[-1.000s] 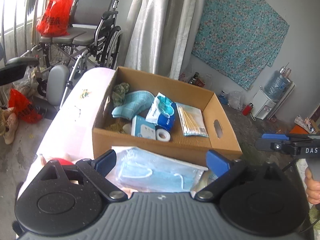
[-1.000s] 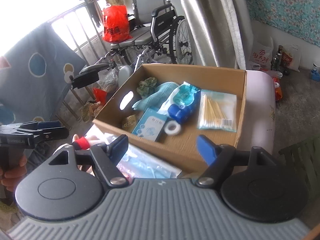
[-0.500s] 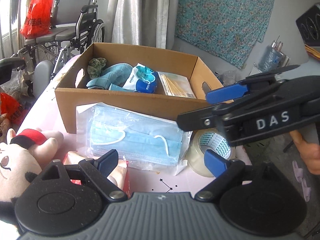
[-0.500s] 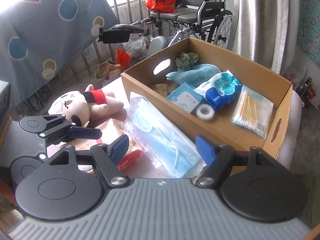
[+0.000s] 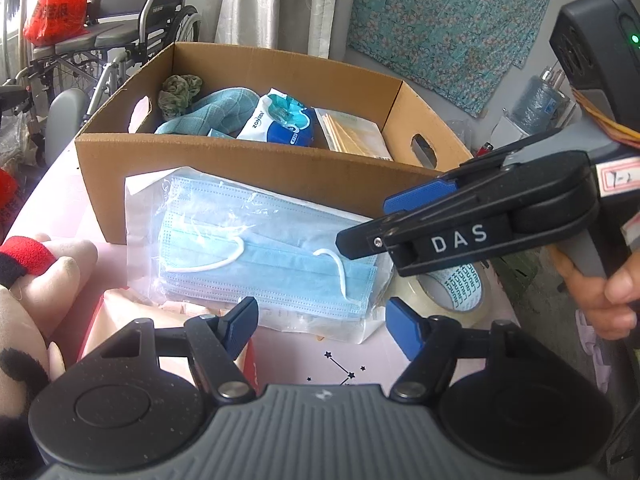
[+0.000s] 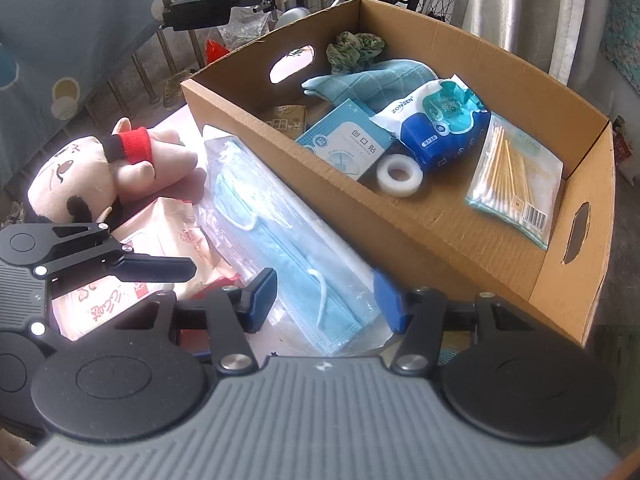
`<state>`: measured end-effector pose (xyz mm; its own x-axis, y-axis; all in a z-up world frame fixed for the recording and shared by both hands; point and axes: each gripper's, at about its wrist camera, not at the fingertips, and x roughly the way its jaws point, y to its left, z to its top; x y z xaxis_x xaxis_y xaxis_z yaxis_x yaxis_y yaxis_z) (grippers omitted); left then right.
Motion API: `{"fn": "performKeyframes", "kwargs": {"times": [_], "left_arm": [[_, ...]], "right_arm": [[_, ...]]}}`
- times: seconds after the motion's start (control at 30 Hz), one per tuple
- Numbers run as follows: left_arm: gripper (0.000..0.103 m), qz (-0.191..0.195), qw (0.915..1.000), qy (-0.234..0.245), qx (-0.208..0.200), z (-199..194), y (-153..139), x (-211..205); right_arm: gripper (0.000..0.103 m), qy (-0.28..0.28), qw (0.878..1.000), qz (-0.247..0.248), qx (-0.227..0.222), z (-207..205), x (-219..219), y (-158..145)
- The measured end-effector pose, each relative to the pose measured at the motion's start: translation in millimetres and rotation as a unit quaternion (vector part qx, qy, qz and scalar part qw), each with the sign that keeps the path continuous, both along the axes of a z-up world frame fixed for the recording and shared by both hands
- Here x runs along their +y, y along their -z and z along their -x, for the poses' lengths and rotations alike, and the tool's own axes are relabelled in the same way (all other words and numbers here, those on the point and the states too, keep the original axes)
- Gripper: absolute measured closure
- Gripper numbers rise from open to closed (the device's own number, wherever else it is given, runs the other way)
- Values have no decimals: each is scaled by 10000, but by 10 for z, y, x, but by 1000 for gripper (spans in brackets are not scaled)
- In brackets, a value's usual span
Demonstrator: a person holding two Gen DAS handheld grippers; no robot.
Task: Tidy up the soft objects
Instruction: 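Move both tools toward the blue face-mask pack on the table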
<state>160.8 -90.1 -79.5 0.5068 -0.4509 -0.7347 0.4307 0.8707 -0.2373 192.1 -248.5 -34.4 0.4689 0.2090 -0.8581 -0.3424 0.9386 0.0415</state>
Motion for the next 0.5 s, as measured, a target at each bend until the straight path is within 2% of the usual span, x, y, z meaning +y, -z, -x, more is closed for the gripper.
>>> {"fn": "performKeyframes", "kwargs": {"times": [0.1, 0.27, 0.5], "left_arm": [[32, 2, 10000, -63, 52, -17, 27, 21], [32, 67, 9995, -244, 202, -84, 42, 58], [32, -5, 9974, -461, 549, -157, 93, 129]], "right_arm": [[52, 28, 9999, 12, -115, 11, 2, -12], [52, 111, 9987, 449, -233, -9, 32, 77], [52, 477, 9989, -23, 12, -115, -136, 239]]}}
